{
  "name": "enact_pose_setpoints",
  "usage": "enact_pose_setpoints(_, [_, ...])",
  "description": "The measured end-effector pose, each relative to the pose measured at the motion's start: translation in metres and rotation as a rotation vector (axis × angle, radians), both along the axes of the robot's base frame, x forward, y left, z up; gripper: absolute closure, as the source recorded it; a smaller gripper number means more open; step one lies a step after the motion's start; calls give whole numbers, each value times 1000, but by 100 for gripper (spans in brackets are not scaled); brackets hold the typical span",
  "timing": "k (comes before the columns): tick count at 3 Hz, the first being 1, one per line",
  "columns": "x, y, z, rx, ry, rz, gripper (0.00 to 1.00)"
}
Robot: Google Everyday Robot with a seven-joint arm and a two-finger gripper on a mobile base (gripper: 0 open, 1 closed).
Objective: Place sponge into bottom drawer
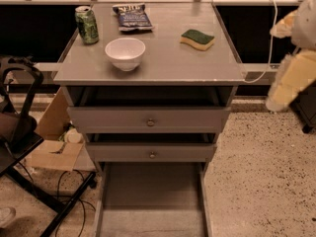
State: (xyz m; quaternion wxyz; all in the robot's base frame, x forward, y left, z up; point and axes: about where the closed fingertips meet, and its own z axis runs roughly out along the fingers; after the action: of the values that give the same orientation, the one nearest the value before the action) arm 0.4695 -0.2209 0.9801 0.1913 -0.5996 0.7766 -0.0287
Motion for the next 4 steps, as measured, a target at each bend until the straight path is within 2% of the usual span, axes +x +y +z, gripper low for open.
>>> enact_pose_setpoints(2, [111,-12,9,231,-214,-40,0])
enact_pose_setpoints(3, [174,-20,-4,388,-306,-100,0])
enact_pose_setpoints(4, [174,-20,-4,389,-306,-100,0])
